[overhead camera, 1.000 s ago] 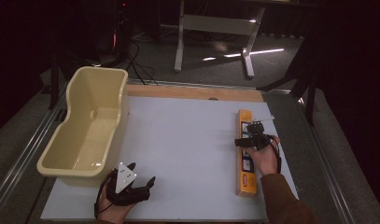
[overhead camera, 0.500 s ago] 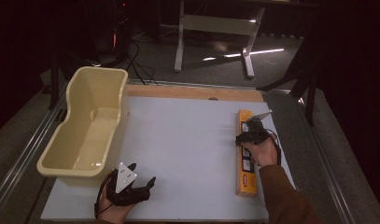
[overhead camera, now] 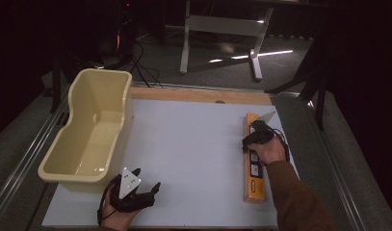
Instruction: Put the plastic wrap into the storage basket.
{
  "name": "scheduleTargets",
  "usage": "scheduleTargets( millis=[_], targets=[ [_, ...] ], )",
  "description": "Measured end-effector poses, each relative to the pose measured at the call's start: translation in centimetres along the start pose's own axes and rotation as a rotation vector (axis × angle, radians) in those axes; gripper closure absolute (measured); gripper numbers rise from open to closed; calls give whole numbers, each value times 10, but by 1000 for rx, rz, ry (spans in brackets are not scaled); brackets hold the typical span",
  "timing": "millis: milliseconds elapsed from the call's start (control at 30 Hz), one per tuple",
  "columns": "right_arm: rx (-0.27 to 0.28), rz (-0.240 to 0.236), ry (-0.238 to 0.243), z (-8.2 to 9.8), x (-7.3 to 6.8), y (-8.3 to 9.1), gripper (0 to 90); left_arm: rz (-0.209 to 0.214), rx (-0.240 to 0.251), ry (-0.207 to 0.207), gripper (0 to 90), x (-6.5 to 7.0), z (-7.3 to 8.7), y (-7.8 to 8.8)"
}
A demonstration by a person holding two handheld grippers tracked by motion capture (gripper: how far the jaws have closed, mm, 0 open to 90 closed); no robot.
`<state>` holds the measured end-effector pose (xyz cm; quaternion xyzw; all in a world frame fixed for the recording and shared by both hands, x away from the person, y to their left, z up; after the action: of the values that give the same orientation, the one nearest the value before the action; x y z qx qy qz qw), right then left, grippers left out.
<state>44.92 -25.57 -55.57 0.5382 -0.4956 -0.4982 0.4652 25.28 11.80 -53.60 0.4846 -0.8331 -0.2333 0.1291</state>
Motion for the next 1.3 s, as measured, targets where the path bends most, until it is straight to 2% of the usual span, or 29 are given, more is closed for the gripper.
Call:
scheduleTargets(
  millis=[67,267,467,800,867,900,967,1000,1033,1067,1167,1300],
  targets=[
    [-3,1,-4,0,0,0,363,-1,1,4,203,-1,0,0],
    [1,-54,-22,0,3,2,376,-3,0,9,203,-2,0,0],
    [1,-88,49,6,-17,6,385,-5,2,7,203,-1,0,0],
    [35,-254,114,14,-57,23,387,-7,12,16,205,-3,-1,2],
    [35,-254,114,14,-57,23,387,-6,12,15,205,-3,-1,2],
    [41,-314,121,15,-69,29,387,-6,13,17,207,-3,-1,2],
    [41,-353,124,15,-76,32,387,-6,12,17,207,-3,-1,2],
    [41,-353,124,15,-76,32,387,-6,12,17,207,-3,-1,2],
    [40,-390,129,16,-82,34,388,-7,12,17,208,-3,-1,2],
    [40,-390,129,16,-82,34,388,-7,12,17,208,-3,-1,2],
    [35,-460,136,19,-95,40,388,-7,12,16,208,-3,-1,2],
    [34,-476,152,20,-101,42,388,-8,17,21,208,-4,-1,3]
  ],
)
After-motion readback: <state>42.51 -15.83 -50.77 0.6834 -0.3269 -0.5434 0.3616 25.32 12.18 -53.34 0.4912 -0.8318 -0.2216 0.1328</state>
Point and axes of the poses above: each handheld gripper's, and its own axes: y roughly backward along the jaws, z roughly out of its underside, x roughly to its right, the point moved 7 cm from there along -y, roughly forward along the jaws
